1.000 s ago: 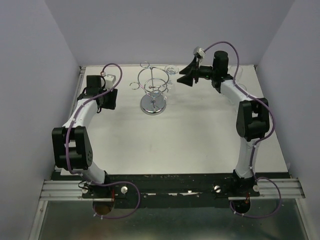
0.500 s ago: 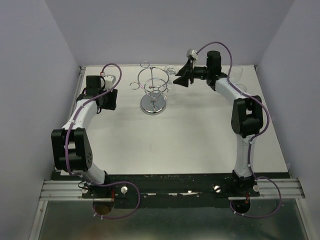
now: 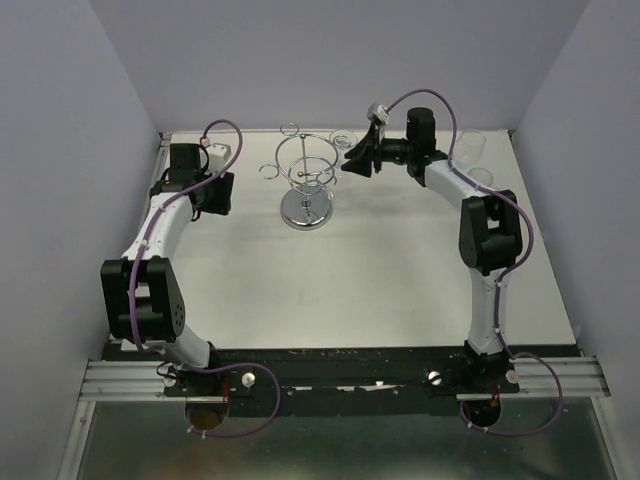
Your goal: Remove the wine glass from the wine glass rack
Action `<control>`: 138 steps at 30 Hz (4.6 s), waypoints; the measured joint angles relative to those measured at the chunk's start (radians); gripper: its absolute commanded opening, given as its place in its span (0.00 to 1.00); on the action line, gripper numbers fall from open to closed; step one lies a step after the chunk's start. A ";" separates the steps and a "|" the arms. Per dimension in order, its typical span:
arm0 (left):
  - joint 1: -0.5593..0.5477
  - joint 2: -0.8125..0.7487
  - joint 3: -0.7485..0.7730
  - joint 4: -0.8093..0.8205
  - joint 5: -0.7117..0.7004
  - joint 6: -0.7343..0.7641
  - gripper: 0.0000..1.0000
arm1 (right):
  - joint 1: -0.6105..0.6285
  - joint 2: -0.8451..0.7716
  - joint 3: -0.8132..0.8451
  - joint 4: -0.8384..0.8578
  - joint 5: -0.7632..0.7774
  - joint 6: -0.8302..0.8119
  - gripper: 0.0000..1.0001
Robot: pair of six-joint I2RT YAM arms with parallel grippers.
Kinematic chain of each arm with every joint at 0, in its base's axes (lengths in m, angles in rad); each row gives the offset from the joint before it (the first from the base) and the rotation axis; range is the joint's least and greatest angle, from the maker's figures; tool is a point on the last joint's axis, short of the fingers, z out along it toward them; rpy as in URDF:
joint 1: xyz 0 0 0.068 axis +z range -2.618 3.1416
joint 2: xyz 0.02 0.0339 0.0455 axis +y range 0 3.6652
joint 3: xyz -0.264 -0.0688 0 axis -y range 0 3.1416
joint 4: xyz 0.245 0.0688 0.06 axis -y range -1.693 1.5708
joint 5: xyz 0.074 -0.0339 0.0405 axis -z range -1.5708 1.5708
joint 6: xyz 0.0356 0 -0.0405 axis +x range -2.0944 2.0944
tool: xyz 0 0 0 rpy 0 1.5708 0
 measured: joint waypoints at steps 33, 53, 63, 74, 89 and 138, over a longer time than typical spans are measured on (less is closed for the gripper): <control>0.000 0.030 -0.010 0.016 0.008 -0.007 0.64 | 0.047 0.041 0.054 -0.052 0.186 -0.012 0.47; 0.000 0.058 -0.010 0.035 0.024 -0.030 0.64 | 0.047 0.032 0.047 -0.034 0.225 -0.013 0.02; 0.000 0.058 -0.010 0.060 0.027 -0.043 0.64 | 0.047 0.009 0.030 -0.031 0.263 -0.002 0.01; 0.000 0.058 -0.016 0.097 0.041 -0.061 0.64 | 0.047 -0.010 0.019 -0.031 0.295 0.008 0.01; 0.000 0.058 -0.029 0.118 0.049 -0.073 0.64 | 0.045 -0.014 0.019 -0.030 0.337 0.014 0.01; -0.042 -0.015 0.003 0.156 0.072 0.003 0.63 | -0.011 -0.198 -0.093 -0.143 0.602 0.007 0.01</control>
